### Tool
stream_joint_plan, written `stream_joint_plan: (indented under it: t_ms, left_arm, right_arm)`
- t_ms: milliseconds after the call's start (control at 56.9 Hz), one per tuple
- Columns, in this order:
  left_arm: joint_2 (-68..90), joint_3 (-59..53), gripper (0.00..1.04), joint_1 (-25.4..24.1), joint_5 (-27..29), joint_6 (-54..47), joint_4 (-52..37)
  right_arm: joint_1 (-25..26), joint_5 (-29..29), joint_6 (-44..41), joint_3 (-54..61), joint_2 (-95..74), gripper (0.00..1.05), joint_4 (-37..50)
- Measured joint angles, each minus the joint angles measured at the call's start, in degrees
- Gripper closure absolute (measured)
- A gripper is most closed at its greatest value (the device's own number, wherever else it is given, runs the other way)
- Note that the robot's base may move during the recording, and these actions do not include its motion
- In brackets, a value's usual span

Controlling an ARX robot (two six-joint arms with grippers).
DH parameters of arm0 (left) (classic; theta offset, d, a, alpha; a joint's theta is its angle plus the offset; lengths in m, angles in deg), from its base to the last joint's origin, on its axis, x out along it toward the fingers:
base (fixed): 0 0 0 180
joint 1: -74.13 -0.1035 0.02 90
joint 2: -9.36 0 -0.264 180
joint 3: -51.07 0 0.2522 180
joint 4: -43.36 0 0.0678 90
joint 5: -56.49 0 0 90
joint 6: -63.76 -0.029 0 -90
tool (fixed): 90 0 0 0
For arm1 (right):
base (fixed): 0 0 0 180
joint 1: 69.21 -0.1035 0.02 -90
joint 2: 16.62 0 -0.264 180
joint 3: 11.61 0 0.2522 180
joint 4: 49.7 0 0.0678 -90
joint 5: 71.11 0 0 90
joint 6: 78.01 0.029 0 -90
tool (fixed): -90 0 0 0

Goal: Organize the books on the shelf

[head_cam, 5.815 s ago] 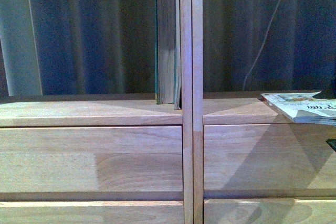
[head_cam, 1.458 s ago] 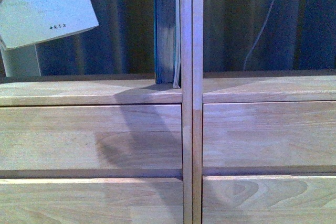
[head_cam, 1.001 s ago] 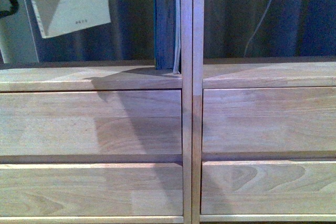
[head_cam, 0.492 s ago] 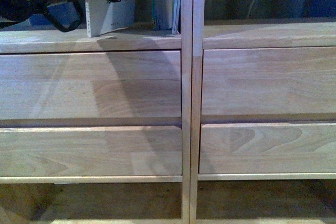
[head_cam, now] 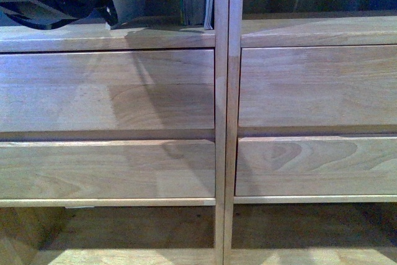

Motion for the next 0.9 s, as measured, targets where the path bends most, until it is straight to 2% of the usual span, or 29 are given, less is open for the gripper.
stream_joint_plan:
  t_ms: [509,896]
  left_arm:
    - [1.03,2.93,0.86,4.52,2.64,2.01,3.5]
    - [-4.46,-5.01,0.31,4.72,2.69,3.52,3.04]
  right_arm:
    - [-0.02,0.0,0.02,4.74,3.5,1.02,1.33]
    - [0.0,0.0,0.02,6.56,4.96,1.02,1.64]
